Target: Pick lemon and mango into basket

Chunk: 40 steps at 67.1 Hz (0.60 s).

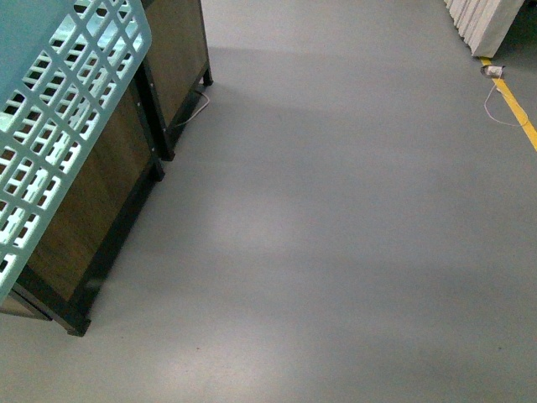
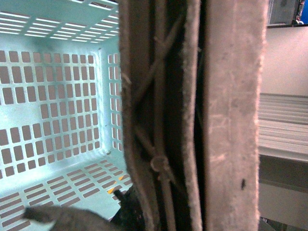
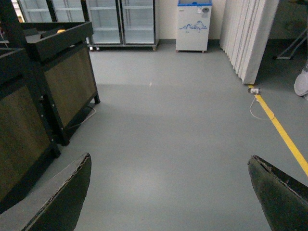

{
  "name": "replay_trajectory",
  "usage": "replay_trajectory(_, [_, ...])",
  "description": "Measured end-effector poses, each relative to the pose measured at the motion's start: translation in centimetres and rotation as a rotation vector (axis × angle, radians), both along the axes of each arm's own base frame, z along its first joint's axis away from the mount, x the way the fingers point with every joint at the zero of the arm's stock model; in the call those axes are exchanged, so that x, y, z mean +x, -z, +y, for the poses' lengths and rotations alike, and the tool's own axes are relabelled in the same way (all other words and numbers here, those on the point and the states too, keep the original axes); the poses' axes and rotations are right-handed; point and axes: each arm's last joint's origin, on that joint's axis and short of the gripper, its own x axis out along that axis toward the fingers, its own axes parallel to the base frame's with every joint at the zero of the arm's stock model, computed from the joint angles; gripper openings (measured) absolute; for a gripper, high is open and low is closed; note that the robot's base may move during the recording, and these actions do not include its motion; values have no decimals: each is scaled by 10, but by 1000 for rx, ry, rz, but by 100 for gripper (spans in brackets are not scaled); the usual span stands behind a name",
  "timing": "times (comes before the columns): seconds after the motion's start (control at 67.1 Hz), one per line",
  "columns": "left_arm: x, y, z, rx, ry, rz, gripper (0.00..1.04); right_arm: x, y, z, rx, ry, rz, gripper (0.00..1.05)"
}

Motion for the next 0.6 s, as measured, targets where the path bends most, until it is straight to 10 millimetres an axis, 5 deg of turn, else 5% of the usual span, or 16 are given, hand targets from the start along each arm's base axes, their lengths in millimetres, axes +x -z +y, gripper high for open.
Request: replay_trajectory(0.596, [0,0,0,0,0,0,14,0,0,0,0,1,0,96])
